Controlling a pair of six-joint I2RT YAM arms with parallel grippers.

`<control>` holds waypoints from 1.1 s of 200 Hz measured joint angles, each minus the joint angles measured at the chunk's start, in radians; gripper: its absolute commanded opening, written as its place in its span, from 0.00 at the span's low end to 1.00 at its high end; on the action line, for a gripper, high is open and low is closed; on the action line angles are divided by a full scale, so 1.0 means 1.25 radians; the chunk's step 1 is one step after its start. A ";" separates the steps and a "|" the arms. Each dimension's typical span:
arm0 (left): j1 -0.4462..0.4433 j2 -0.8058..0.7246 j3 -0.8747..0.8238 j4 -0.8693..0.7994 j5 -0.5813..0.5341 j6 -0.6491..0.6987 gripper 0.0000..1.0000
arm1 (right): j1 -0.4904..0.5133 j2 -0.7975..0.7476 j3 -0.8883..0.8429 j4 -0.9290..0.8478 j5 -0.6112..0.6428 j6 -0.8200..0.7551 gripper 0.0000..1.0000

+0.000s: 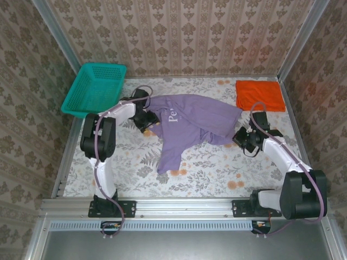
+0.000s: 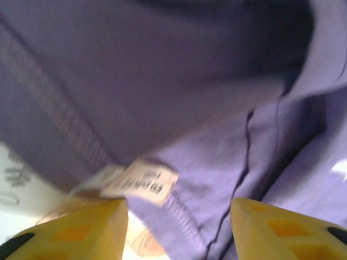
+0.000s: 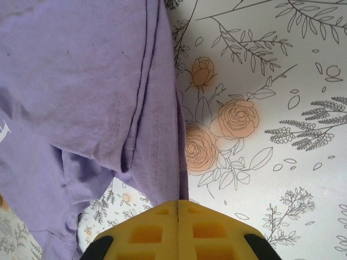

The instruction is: Fold and stack the t-shirts

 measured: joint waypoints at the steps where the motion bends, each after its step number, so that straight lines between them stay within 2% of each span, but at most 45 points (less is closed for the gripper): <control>1: 0.000 0.001 0.002 -0.001 -0.001 0.002 0.16 | 0.000 0.000 0.000 0.000 0.000 0.000 0.00; 11: 0.001 0.018 0.028 -0.009 -0.019 0.010 0.00 | -0.004 -0.005 0.000 -0.010 0.000 -0.005 0.00; 43: 0.020 0.061 0.097 -0.050 -0.087 0.074 0.00 | -0.038 -0.024 0.002 -0.057 0.001 -0.023 0.00; 102: 0.069 0.044 0.196 -0.132 -0.239 0.205 0.00 | -0.118 -0.062 0.063 -0.144 0.003 -0.062 0.00; 175: 0.068 0.072 0.532 -0.261 -0.374 0.315 0.00 | -0.175 -0.063 0.068 -0.208 0.040 -0.080 0.00; 183: 0.068 0.099 0.576 -0.278 -0.380 0.323 0.06 | -0.176 -0.063 0.068 -0.208 0.043 -0.081 0.00; 196: 0.068 0.139 0.613 -0.292 -0.383 0.332 0.27 | -0.179 -0.062 0.067 -0.208 0.047 -0.081 0.00; 210: 0.068 0.169 0.612 -0.318 -0.381 0.334 0.30 | -0.181 -0.060 0.066 -0.208 0.056 -0.083 0.00; 220: 0.068 0.180 0.601 -0.333 -0.369 0.338 0.44 | -0.184 -0.060 0.063 -0.209 0.059 -0.083 0.00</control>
